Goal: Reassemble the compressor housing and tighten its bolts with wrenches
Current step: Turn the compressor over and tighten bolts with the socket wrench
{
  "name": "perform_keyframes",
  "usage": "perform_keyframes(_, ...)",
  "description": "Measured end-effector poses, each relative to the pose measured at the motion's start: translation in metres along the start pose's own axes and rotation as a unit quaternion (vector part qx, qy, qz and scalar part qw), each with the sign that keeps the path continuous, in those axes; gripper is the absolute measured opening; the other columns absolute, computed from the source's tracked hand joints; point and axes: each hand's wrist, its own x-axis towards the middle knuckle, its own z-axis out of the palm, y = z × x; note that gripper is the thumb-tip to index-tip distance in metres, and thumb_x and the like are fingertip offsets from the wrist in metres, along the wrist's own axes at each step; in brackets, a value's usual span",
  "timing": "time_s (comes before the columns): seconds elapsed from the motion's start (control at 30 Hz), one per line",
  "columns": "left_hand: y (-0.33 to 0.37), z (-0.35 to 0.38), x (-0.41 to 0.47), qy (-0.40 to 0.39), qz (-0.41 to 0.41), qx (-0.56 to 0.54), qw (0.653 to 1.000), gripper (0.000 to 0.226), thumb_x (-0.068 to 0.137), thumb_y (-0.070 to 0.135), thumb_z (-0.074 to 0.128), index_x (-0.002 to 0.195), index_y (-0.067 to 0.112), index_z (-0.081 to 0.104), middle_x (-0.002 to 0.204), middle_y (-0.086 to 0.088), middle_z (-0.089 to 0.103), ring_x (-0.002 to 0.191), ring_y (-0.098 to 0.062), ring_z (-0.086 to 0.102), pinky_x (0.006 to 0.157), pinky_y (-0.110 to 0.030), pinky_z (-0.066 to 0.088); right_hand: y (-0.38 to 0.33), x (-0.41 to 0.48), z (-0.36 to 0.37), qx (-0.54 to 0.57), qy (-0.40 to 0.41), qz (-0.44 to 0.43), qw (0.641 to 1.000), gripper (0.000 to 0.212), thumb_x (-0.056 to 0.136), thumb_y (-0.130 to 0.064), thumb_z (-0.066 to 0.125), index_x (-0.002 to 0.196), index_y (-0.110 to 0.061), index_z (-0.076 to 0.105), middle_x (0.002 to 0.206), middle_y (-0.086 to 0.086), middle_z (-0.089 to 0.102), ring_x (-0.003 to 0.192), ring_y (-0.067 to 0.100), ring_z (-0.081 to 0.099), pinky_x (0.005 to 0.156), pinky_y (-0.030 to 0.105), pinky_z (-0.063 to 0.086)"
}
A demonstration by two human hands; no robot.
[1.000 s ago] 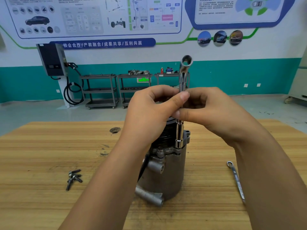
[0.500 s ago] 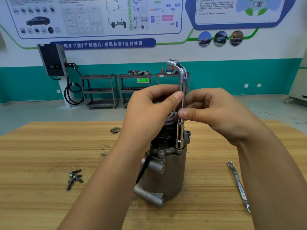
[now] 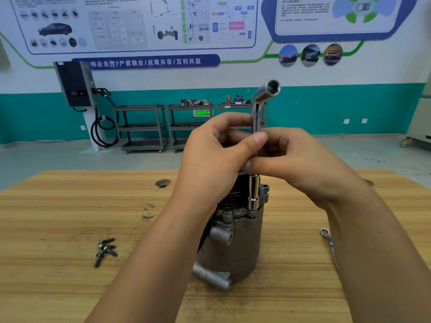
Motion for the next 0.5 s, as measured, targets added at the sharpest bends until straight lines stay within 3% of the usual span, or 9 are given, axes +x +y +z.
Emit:
perform_keyframes(0.07,0.0,0.0,0.0,-0.001,-0.004,-0.009,1.0,0.021,0.082,0.007,0.068,0.087,0.027,0.063,0.065,0.006,0.069,0.066,-0.003,0.067,0.058,-0.014,0.051,0.001,-0.001,-0.004,0.018,-0.019,0.01,1.0,0.038,0.069,-0.021,0.07,0.106,-0.013,0.069,0.101,0.008,0.072,0.097,0.019,0.068,0.092,0.041,0.053)
perform_keyframes(0.23,0.002,-0.001,-0.001,-0.01,-0.022,-0.032,0.999,0.016,0.086,0.005,0.064,0.087,0.02,0.062,0.065,0.007,0.069,0.063,-0.005,0.065,0.054,-0.013,0.05,0.002,-0.005,-0.012,0.093,-0.059,0.004,0.994,0.028,0.073,-0.011,0.072,0.1,-0.014,0.069,0.091,0.005,0.075,0.09,0.014,0.07,0.078,0.019,0.052)
perform_keyframes(0.37,0.002,-0.002,0.0,-0.015,-0.036,-0.045,0.998,0.016,0.088,0.003,0.061,0.088,0.019,0.063,0.067,0.009,0.07,0.064,-0.003,0.065,0.052,-0.016,0.05,0.002,-0.005,-0.013,0.12,-0.06,0.003,0.991,0.031,0.069,-0.012,0.065,0.099,-0.017,0.068,0.091,0.003,0.075,0.089,0.012,0.07,0.075,0.015,0.05)
perform_keyframes(0.5,0.0,-0.002,0.001,-0.015,-0.02,-0.02,0.999,0.019,0.088,0.002,0.059,0.093,0.019,0.066,0.081,0.006,0.074,0.081,-0.007,0.07,0.071,-0.018,0.054,0.003,-0.004,-0.011,0.101,-0.035,0.0,0.994,0.03,0.064,-0.015,0.068,0.093,-0.02,0.069,0.084,-0.002,0.075,0.081,0.008,0.07,0.071,0.015,0.051)
